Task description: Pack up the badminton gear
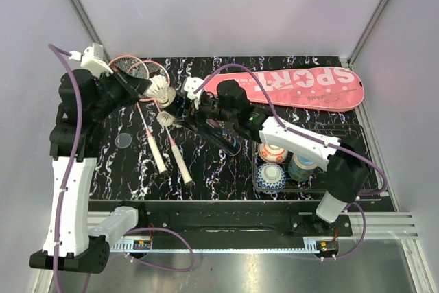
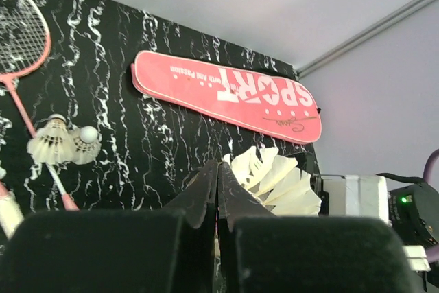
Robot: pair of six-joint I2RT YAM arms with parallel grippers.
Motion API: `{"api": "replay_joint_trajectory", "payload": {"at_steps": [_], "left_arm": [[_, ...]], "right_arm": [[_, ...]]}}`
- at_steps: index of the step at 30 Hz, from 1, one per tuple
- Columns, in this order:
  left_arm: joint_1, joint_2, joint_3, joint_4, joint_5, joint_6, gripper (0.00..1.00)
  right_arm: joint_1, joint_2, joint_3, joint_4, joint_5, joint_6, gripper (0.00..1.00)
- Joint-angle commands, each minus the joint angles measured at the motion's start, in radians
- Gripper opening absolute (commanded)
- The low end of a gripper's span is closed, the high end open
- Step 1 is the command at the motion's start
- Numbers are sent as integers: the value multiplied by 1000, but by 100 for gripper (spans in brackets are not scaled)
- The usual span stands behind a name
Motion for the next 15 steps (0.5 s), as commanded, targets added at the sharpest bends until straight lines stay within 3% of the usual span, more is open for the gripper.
{"api": "replay_joint_trajectory", "payload": {"at_steps": [1,8,10,12,13,15], "left_arm": [[6,16,-39,145,102,-85,0],[2,5,-128,228,179,-122,0],[4,-4,-125,207,190,-59,22],[2,-35,-114,141,139,16,54],[6,-49,-111,119,116,41,75],[6,-79,-110,73,76,104,88]], "right_arm": [[2,-57,9,123,-54,57,33],[2,-86,-14,229,-48,157,33],[0,-88,-13,229,-41,157,33],[0,-88,-13,221,-37,155,33],[0,-89,-14,218,-37,146,33],[3,-96,-23,213,-33,140,33]]}}
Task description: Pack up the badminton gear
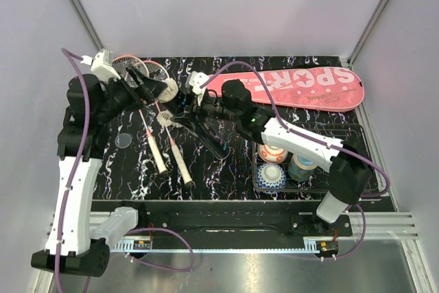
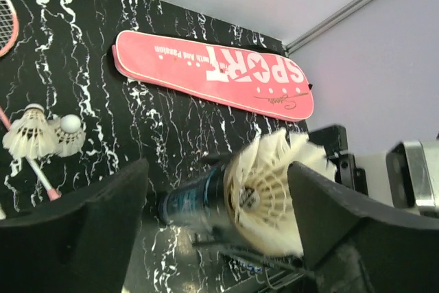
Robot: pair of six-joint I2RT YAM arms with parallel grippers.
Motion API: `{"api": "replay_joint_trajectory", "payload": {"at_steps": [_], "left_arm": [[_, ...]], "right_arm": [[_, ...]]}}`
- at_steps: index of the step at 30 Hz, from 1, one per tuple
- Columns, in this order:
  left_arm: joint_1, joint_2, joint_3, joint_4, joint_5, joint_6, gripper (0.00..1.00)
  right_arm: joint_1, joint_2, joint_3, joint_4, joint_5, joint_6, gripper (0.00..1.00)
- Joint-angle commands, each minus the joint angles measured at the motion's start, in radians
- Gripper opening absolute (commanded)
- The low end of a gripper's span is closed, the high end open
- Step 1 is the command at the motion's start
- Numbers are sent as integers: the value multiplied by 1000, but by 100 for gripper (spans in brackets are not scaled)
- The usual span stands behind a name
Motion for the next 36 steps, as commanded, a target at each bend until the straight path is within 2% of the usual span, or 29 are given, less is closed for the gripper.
{"api": "replay_joint_trajectory", "payload": {"at_steps": [1,4,7,8,11,13,17,20,21,22,25,28,31,32,35,36], "left_arm": [[5,-85,24,-50,-45,146,93],[5,-59,31,-94,-10,172,93],[5,-10,31,-80,125,186,86],[4,28,40,-74,221,190,84],[-5,104,54,-85,327,210,79],[-16,141,75,-155,313,247,71],[-74,187,63,-174,280,262,68],[-84,184,72,-199,267,284,76],[-82,178,81,-208,251,294,80],[-84,159,89,-211,239,299,89],[-58,127,126,-212,196,281,99],[-19,31,92,-125,113,215,99],[-12,-81,29,-48,-106,163,99],[-13,-108,-16,-36,-278,144,99],[-10,-189,-151,-2,-573,36,99],[-10,-189,-172,-4,-606,20,99]], "right_arm": [[0,-81,-4,92,1,3,33],[0,-94,-18,85,-3,-12,33],[0,-100,-20,62,-23,-27,33],[0,-101,-20,51,-28,-30,33],[0,-109,-20,35,-52,-50,33],[0,-117,-23,32,-79,-70,32],[2,-129,-40,31,-111,-122,32],[0,-132,-41,5,-90,-162,33],[2,-134,-41,-3,-86,-172,33],[0,-137,-43,-15,-85,-188,33],[2,-143,-63,-17,-68,-193,33],[0,-143,-66,-17,-14,-157,33],[2,-146,-81,21,99,-82,35],[0,-149,-104,38,163,-58,35],[2,-169,-155,103,238,-8,35],[0,-178,-159,107,251,5,35]]}}
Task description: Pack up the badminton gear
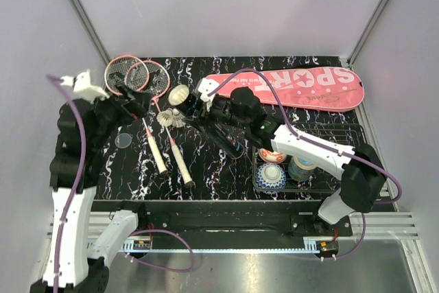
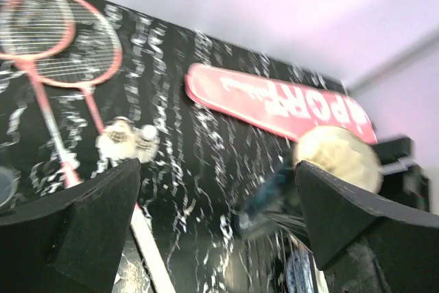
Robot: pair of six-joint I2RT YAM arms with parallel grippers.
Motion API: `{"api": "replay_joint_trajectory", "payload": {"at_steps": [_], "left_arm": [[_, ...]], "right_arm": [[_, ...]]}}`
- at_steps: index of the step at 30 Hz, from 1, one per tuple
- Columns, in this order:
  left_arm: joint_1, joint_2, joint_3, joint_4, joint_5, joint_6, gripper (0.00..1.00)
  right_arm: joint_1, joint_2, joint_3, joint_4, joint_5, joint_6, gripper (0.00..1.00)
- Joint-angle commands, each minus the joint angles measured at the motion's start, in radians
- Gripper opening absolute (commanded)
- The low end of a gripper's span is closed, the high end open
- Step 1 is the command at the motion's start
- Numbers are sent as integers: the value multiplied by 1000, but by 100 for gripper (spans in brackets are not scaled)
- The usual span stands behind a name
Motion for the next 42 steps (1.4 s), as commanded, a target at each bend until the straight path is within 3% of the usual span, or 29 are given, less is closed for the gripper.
{"api": "replay_joint_trajectory", "payload": {"at_steps": [1,4,6,8,9,10,11,13,19,24,28,32,42], "left_arm": [[9,-23,-140,80,-421,-138,99],[36,100,-171,103,-294,-168,99],[67,191,-149,104,-129,-183,99],[72,337,-123,109,-65,-165,93],[72,385,-112,110,-65,-154,87],[73,473,-108,115,-76,-137,67],[75,512,-112,136,-97,-117,57],[84,610,-131,161,-99,-118,49],[89,715,-195,275,-186,-112,48],[76,791,-168,279,-228,-18,54],[58,868,-79,242,-238,78,57],[21,934,18,178,-272,203,53],[-54,1091,159,74,-390,447,62]], "right_arm": [[4,-79,-33,124,147,101,35],[4,-108,-38,116,136,106,35],[4,-137,-48,114,139,109,35],[4,-159,-64,113,144,107,35],[4,-179,-68,113,144,106,36],[5,-190,-74,114,144,103,36],[4,-199,-85,114,142,103,36],[4,-223,-93,117,139,98,36],[5,-276,-142,136,133,90,36],[5,-283,-157,159,126,89,36],[4,-286,-171,180,122,92,36],[4,-291,-174,186,112,95,36],[4,-316,-197,193,107,89,37]]}}
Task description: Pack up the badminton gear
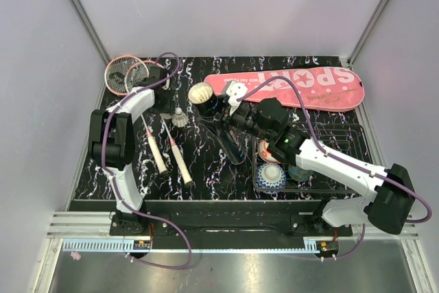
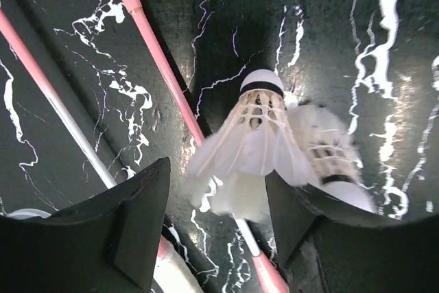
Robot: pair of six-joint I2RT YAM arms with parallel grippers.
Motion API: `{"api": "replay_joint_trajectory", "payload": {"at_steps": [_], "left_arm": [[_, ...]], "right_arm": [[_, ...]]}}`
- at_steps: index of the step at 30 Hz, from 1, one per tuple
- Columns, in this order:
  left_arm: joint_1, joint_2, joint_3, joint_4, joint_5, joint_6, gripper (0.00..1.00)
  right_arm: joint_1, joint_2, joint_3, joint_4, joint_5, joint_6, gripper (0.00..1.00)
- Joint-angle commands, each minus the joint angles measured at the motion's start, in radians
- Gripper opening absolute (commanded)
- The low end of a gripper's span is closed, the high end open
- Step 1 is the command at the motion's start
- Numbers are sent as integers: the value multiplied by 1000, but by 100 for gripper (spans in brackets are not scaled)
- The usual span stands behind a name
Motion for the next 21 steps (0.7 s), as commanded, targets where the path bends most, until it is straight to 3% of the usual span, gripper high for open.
{"api": "replay_joint_trajectory", "payload": {"at_steps": [1,5,8,9,14,21], "left_arm": [[-14,36,53,-48,-84,127,61],[-14,39,62,-14,-45,92,54],[-14,65,95,-19,-16,52,44],[-12,70,101,-19,-15,41,33],[-14,45,104,-23,-88,-5,0],[-14,-157,52,-91,-165,-125,0]], "right_arm": [[5,-59,0,98,2,-6,36],[4,-55,0,98,4,-12,37],[4,-50,5,99,-1,-11,37],[5,-48,6,99,-2,-11,37],[4,-47,12,88,-5,-9,37],[4,-12,18,61,1,-15,36]]}}
